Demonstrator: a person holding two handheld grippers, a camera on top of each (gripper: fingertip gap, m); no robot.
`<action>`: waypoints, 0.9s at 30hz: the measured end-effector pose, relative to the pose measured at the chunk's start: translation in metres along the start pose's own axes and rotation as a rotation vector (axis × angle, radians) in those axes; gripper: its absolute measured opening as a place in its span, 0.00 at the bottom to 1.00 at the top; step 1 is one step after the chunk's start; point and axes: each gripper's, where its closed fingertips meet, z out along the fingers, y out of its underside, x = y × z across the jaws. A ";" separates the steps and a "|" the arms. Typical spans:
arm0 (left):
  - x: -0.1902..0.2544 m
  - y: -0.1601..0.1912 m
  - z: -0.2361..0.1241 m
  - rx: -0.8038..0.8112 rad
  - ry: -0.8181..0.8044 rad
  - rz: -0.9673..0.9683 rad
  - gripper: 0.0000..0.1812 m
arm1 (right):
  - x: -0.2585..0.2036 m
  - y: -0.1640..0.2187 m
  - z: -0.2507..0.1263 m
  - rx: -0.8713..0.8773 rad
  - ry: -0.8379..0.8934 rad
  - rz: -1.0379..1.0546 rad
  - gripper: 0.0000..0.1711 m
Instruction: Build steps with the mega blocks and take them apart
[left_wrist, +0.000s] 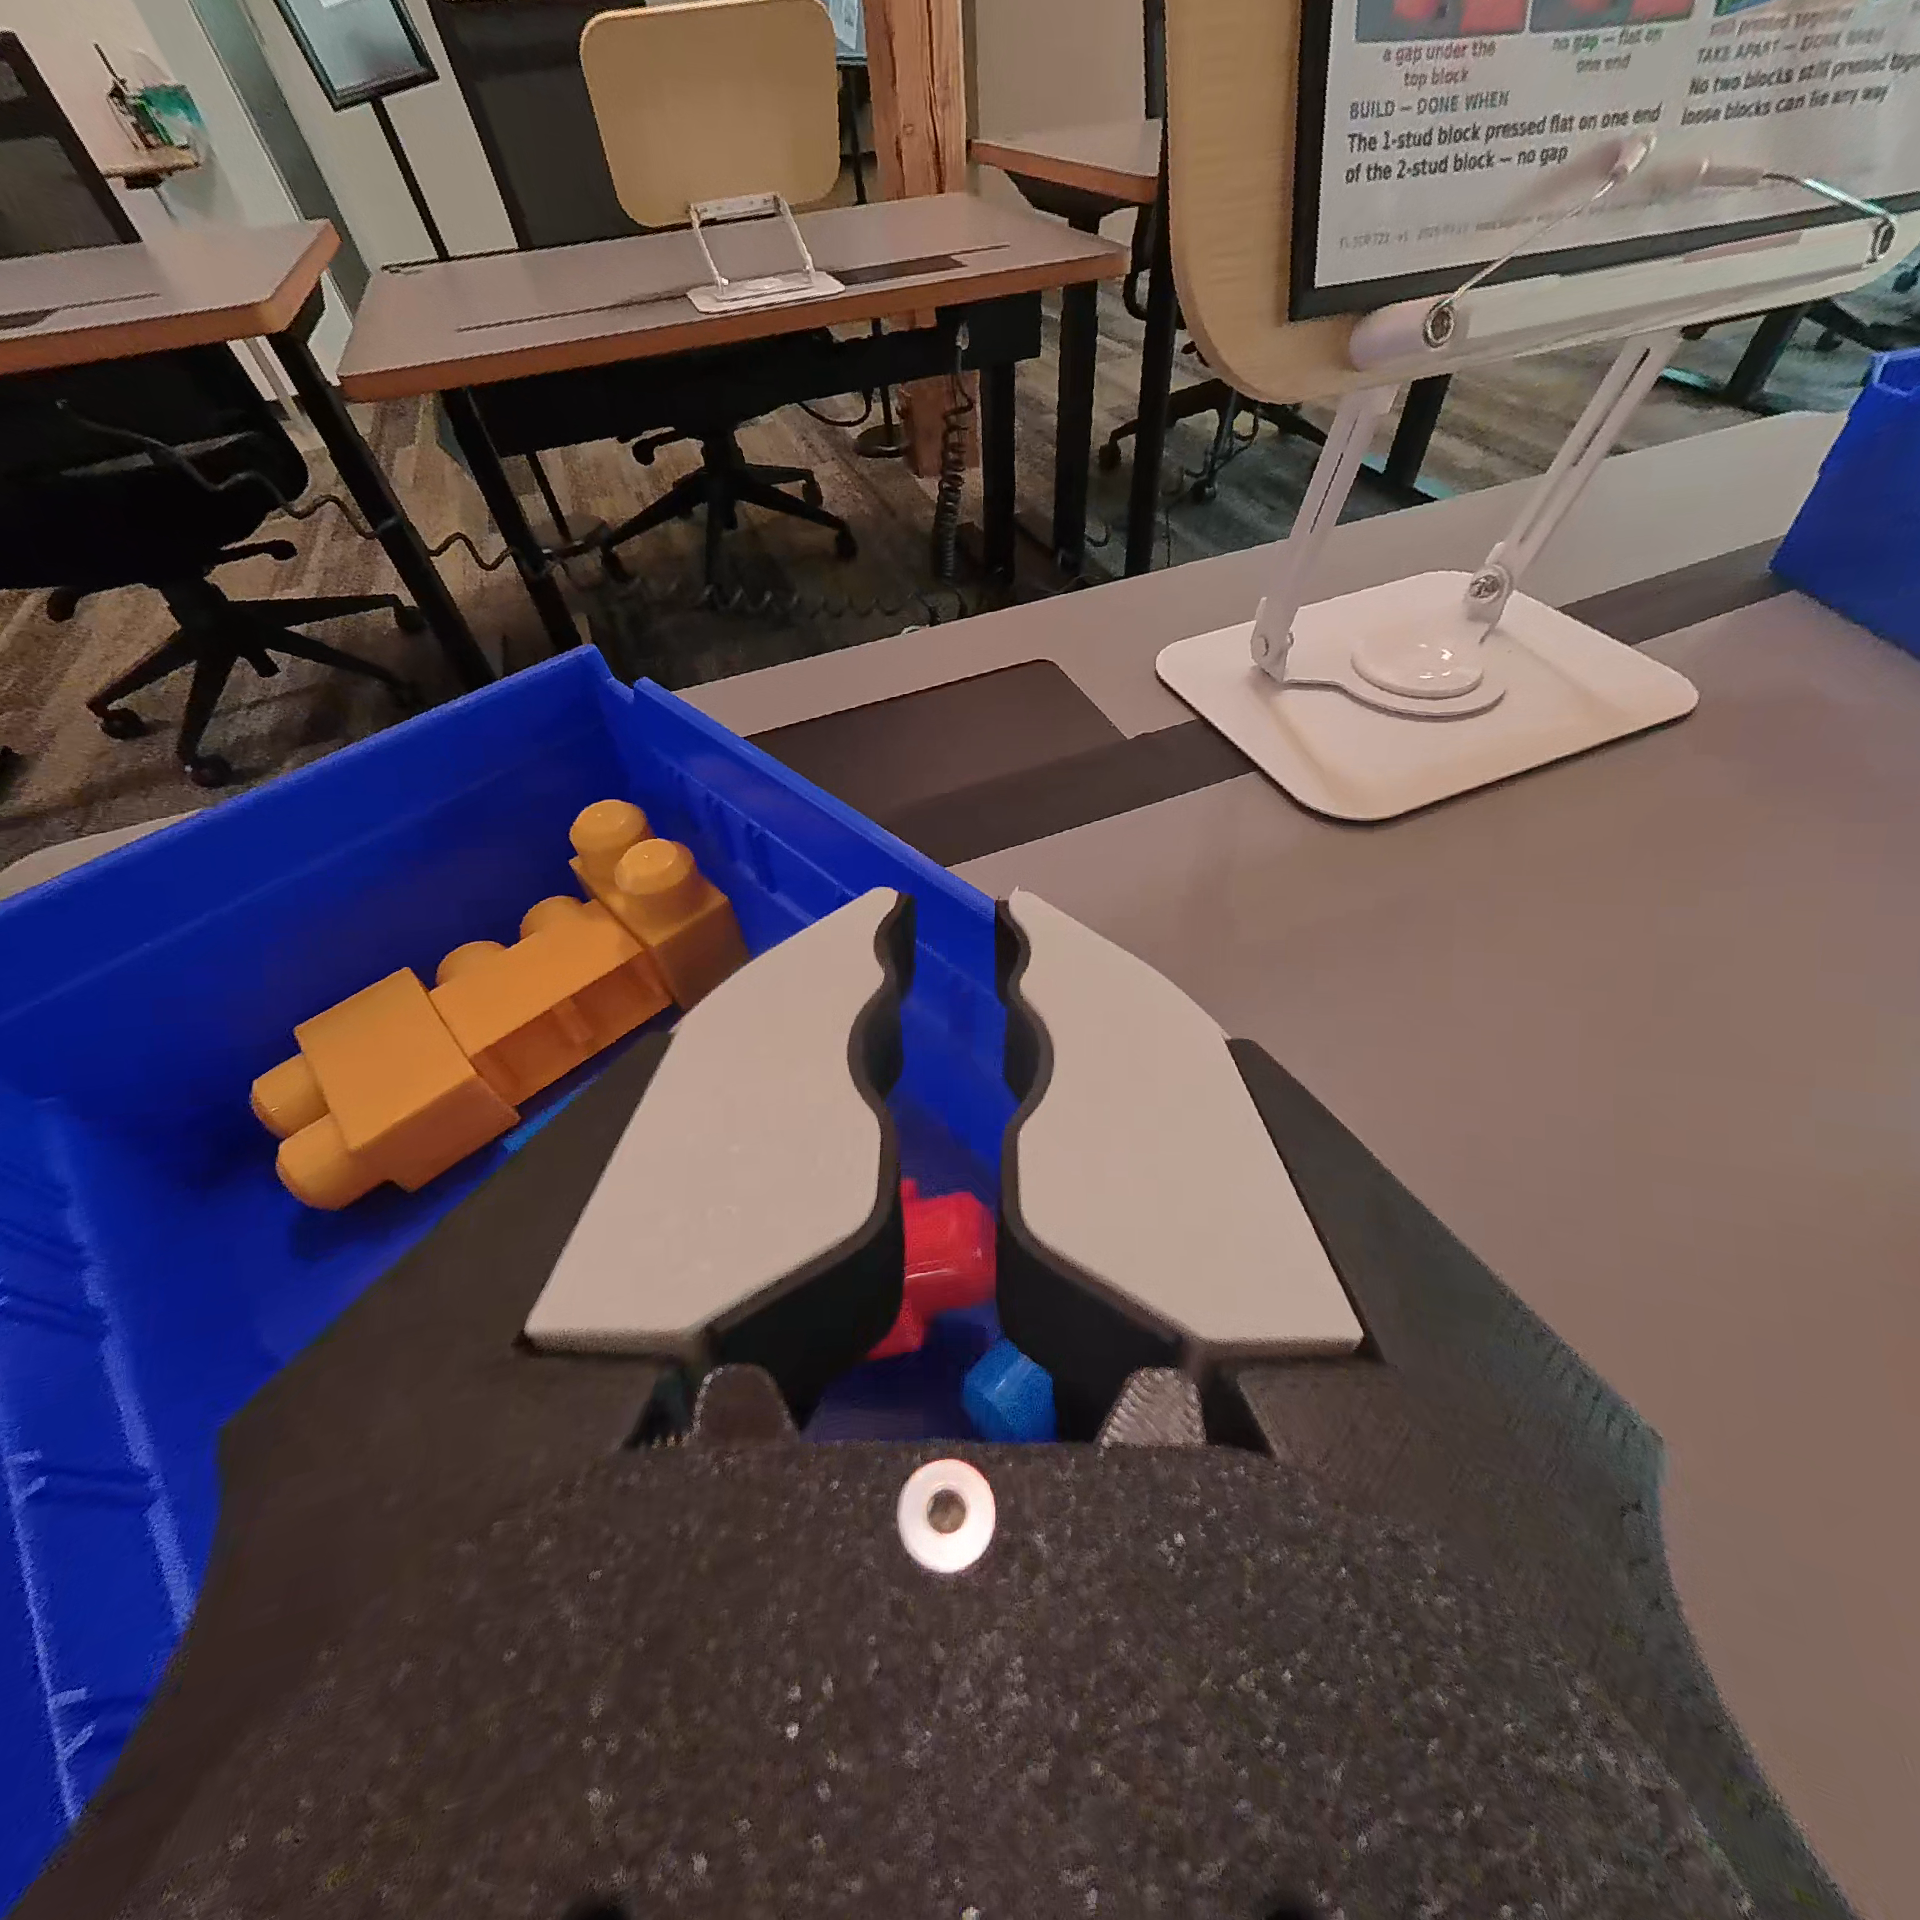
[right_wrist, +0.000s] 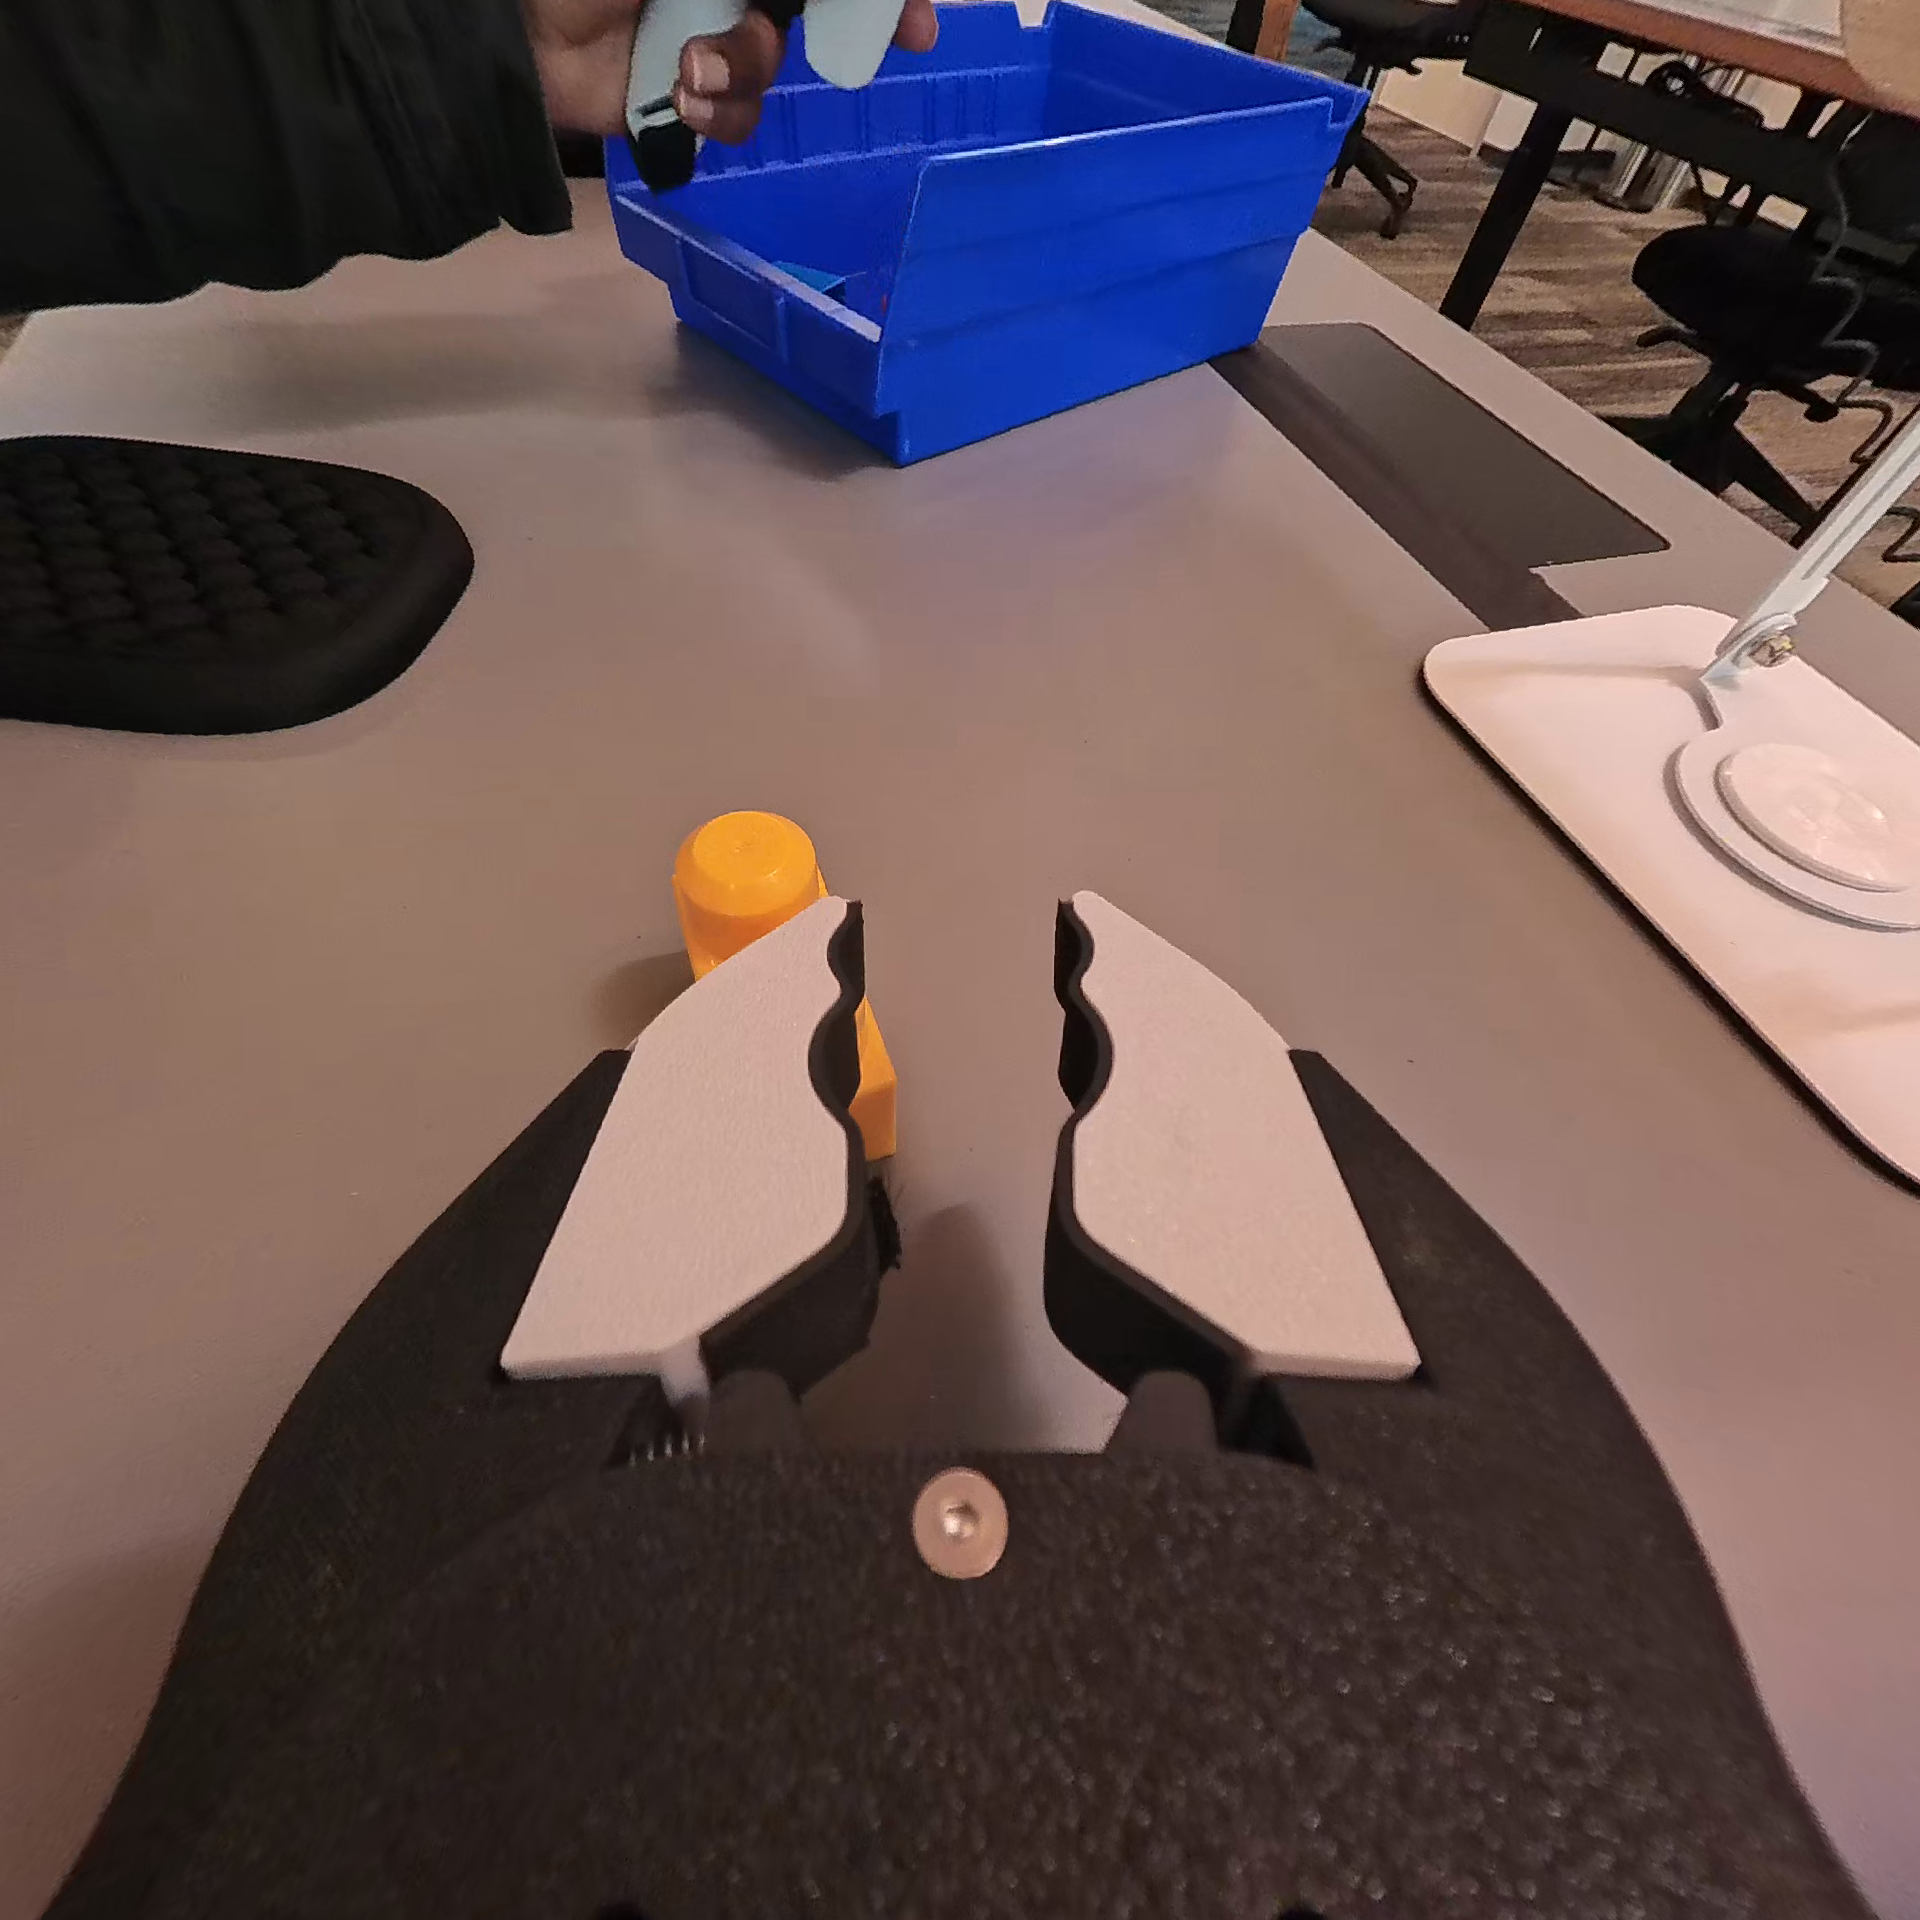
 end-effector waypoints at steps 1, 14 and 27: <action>-0.001 0.001 0.000 -0.005 -0.003 0.006 0.08 | 0.000 0.000 0.000 -0.001 0.000 -0.001 0.20; -0.026 0.058 0.015 -0.331 -0.015 0.088 0.26 | -0.001 0.000 0.000 -0.002 -0.002 0.000 0.20; -0.061 0.125 0.021 -0.843 0.139 0.495 0.35 | 0.000 0.001 0.000 -0.003 -0.006 0.000 0.20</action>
